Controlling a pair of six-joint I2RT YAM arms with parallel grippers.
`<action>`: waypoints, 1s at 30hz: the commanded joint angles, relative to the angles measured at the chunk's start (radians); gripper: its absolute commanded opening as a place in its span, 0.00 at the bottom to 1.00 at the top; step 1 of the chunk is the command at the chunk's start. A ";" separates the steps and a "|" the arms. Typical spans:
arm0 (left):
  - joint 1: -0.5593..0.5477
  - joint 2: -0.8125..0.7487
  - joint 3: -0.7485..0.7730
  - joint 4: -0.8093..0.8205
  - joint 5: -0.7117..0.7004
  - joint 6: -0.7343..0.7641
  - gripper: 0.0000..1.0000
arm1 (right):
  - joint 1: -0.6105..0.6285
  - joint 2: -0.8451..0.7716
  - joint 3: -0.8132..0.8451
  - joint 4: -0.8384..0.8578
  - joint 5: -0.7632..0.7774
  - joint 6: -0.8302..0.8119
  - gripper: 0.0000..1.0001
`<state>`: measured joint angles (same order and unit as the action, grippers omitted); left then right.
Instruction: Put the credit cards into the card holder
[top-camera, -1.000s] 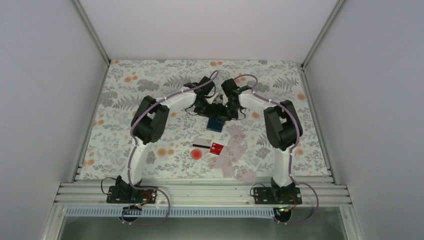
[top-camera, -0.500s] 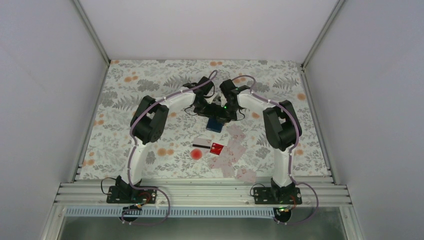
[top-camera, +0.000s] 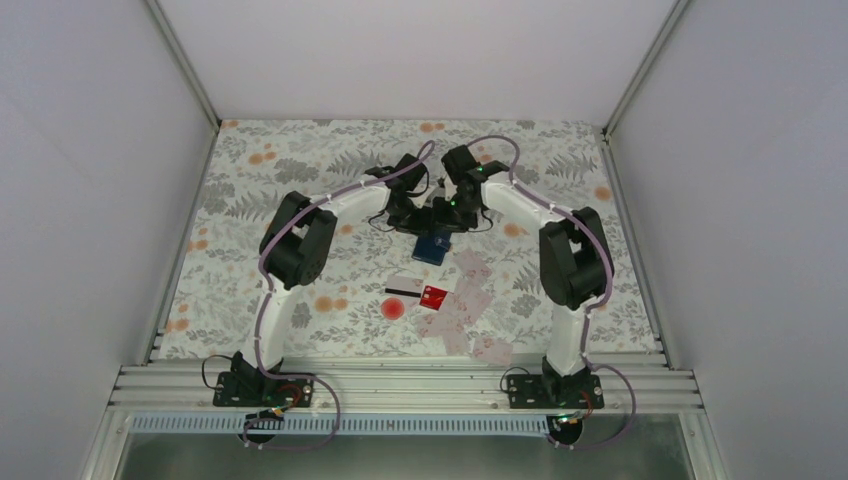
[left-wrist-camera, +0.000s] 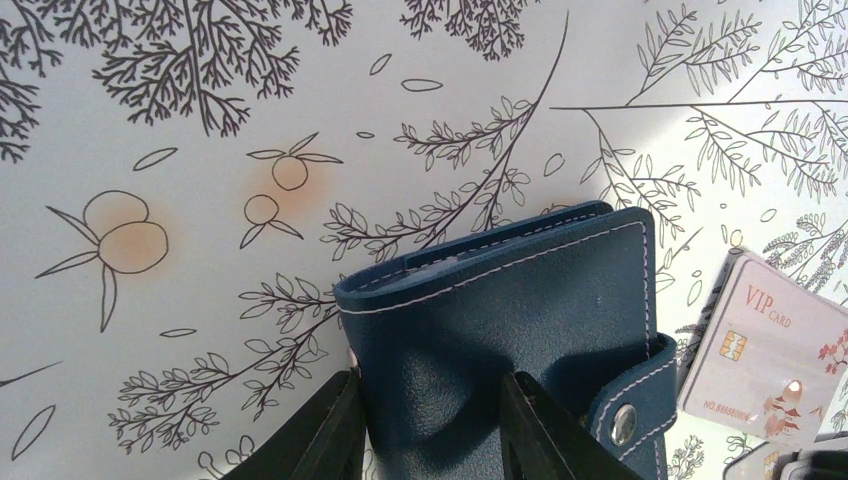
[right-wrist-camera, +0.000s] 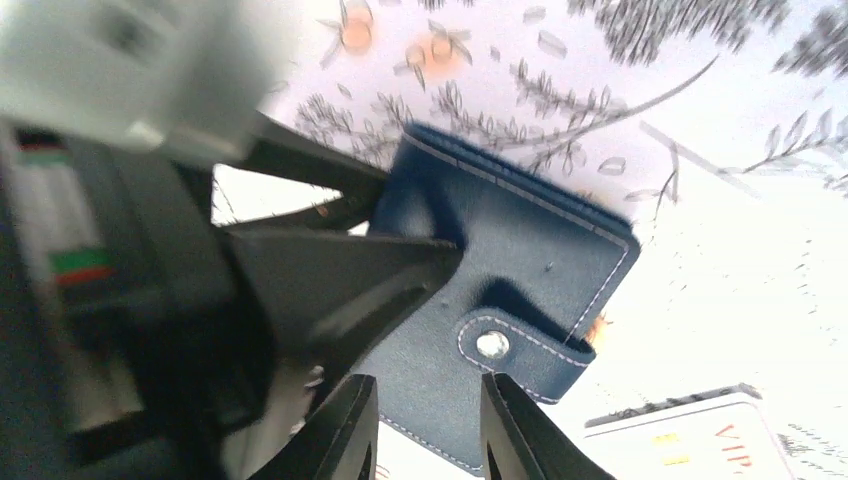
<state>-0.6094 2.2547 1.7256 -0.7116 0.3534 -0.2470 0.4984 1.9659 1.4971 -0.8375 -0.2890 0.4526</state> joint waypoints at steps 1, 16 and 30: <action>-0.013 0.029 -0.044 -0.047 -0.002 0.015 0.35 | -0.003 -0.017 0.062 -0.049 0.100 -0.015 0.28; -0.009 0.023 -0.042 -0.049 -0.001 0.018 0.35 | 0.009 0.085 0.061 -0.032 0.096 -0.030 0.21; -0.009 0.026 -0.036 -0.048 0.001 0.012 0.35 | 0.015 0.084 0.012 -0.001 0.072 -0.019 0.11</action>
<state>-0.6094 2.2528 1.7222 -0.7074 0.3557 -0.2462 0.4995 2.0449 1.5234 -0.8604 -0.1997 0.4332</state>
